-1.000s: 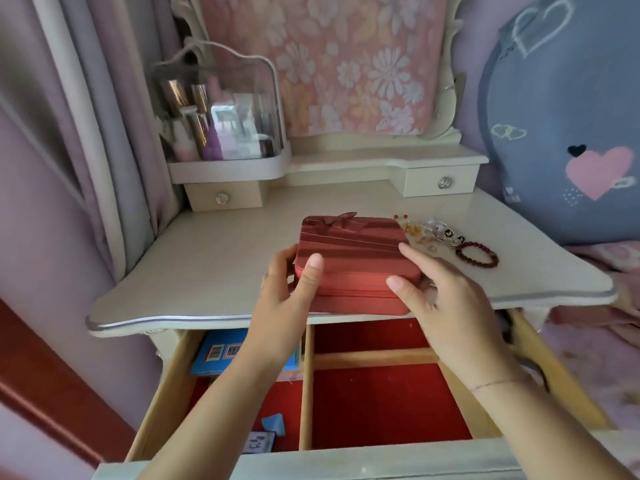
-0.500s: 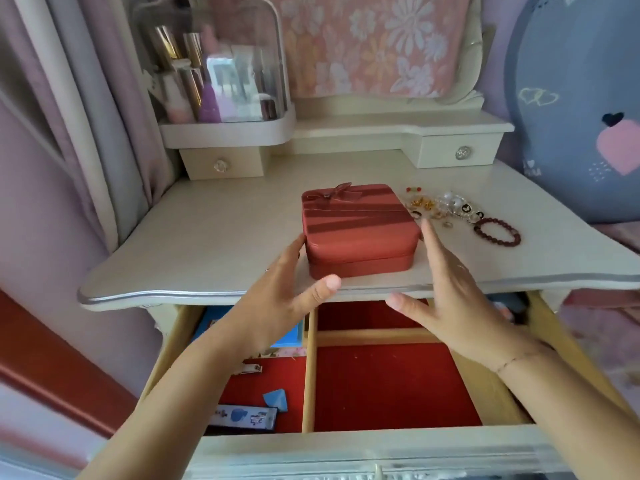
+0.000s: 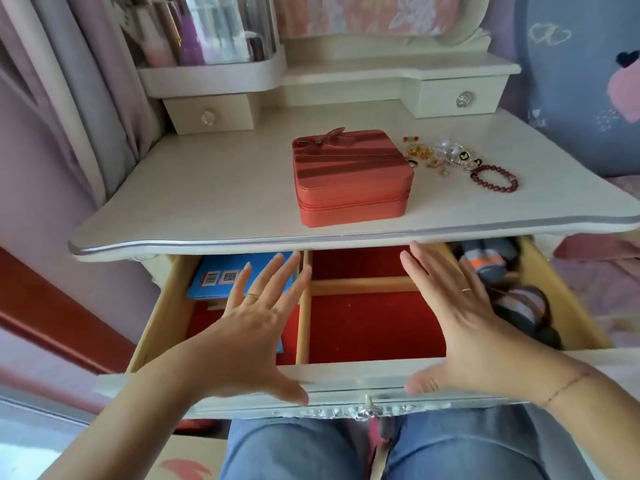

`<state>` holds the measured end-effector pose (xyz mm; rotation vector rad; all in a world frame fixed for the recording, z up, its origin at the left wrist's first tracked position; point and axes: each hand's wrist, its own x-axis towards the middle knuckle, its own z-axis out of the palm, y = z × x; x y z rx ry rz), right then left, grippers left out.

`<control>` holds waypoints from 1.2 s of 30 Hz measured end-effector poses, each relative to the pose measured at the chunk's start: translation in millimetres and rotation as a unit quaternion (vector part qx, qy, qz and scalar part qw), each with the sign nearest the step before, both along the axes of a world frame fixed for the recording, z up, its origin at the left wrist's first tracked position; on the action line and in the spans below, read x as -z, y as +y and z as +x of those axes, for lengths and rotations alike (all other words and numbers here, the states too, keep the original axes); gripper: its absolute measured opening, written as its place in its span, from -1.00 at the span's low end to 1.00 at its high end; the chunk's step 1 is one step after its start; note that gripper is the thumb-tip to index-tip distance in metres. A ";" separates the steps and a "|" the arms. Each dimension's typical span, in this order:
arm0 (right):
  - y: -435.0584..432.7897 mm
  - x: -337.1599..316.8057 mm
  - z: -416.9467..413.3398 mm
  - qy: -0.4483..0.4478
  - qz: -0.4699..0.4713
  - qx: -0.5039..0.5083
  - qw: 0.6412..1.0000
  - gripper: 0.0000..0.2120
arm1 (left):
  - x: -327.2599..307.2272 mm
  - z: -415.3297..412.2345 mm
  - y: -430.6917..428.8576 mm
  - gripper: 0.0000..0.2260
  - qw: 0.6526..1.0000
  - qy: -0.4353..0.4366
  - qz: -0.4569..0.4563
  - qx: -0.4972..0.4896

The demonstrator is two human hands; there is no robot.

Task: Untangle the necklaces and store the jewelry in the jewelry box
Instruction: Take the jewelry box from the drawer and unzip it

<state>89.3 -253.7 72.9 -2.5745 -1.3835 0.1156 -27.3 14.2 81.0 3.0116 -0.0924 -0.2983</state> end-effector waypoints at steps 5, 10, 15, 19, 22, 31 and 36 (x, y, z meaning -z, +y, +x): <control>11.0 4.1 16.0 -0.038 0.048 0.084 0.995 0.25 | 7.3 11.9 10.4 0.21 0.989 -0.131 0.024 -0.057; 30.9 17.2 43.4 -0.111 0.086 0.174 0.975 0.27 | 23.4 34.9 23.9 0.08 0.963 -0.233 0.044 -0.126; 46.5 29.9 59.5 -0.182 0.148 0.221 0.947 0.04 | 35.6 54.0 25.5 -0.17 0.926 -0.346 0.037 -0.145; 52.2 37.7 62.8 -0.230 0.195 0.240 0.923 -0.07 | 42.7 63.1 28.4 -0.23 0.906 -0.388 0.069 -0.156; 58.6 40.7 65.3 -0.255 0.225 0.263 0.903 -0.16 | 45.7 69.6 28.6 -0.30 0.888 -0.420 0.087 -0.166; 65.3 39.3 65.3 -0.261 0.238 0.276 0.894 -0.31 | 46.8 79.4 35.5 -0.49 0.856 -0.475 0.115 -0.168; 56.0 2.0 60.5 -0.144 0.339 0.183 0.911 -0.14 | 1.9 75.6 32.6 -0.37 0.883 -0.441 -0.109 -0.120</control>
